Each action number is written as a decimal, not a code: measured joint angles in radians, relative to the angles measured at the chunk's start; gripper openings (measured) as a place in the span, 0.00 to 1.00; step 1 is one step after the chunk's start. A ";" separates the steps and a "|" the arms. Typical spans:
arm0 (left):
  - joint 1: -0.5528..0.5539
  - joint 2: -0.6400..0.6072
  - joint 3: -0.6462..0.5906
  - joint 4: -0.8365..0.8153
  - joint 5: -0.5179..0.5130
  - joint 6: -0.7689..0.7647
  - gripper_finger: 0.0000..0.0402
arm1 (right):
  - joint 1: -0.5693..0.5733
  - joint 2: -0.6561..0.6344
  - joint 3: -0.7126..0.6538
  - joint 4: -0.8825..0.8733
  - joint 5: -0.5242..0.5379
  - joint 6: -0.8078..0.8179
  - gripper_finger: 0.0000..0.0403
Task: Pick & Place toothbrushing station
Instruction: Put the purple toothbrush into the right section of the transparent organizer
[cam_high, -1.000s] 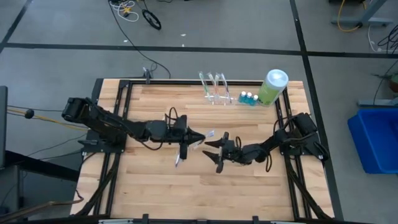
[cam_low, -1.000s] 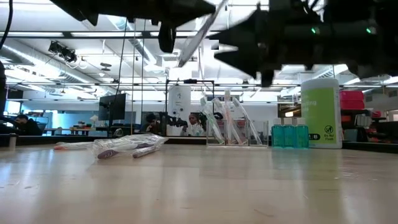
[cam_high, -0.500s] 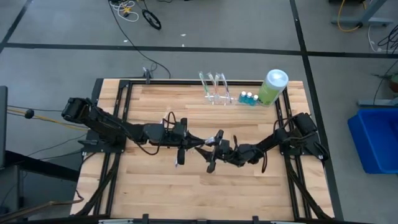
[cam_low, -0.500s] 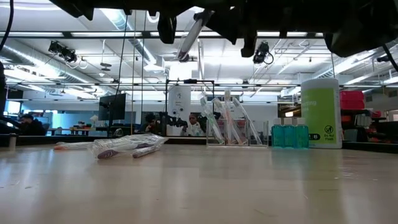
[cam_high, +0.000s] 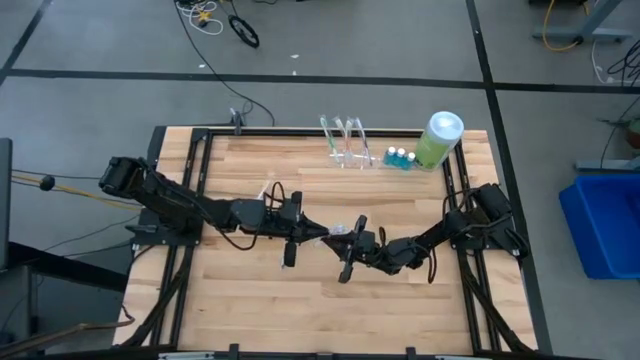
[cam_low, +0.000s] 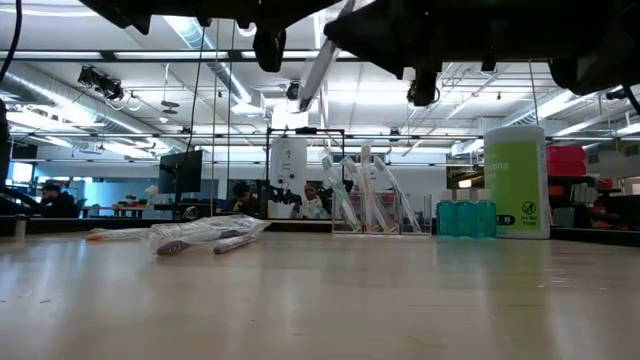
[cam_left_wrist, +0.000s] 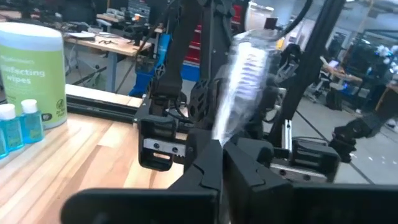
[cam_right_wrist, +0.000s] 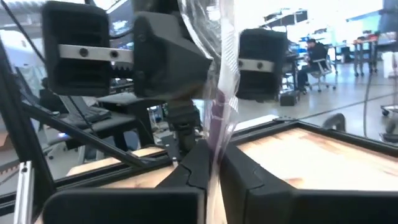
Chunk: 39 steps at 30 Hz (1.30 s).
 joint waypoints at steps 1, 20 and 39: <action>0.000 0.000 0.000 0.000 0.008 0.007 0.05 | 0.000 0.000 -0.006 0.001 0.012 0.010 0.06; -0.033 -0.125 -0.001 -0.513 -0.202 -0.071 0.35 | -0.248 -0.647 -0.261 -0.762 0.182 0.279 0.04; -0.064 -0.021 -0.001 -0.495 -0.266 -0.106 0.34 | -0.858 -0.471 -0.043 -1.133 -0.087 0.227 0.09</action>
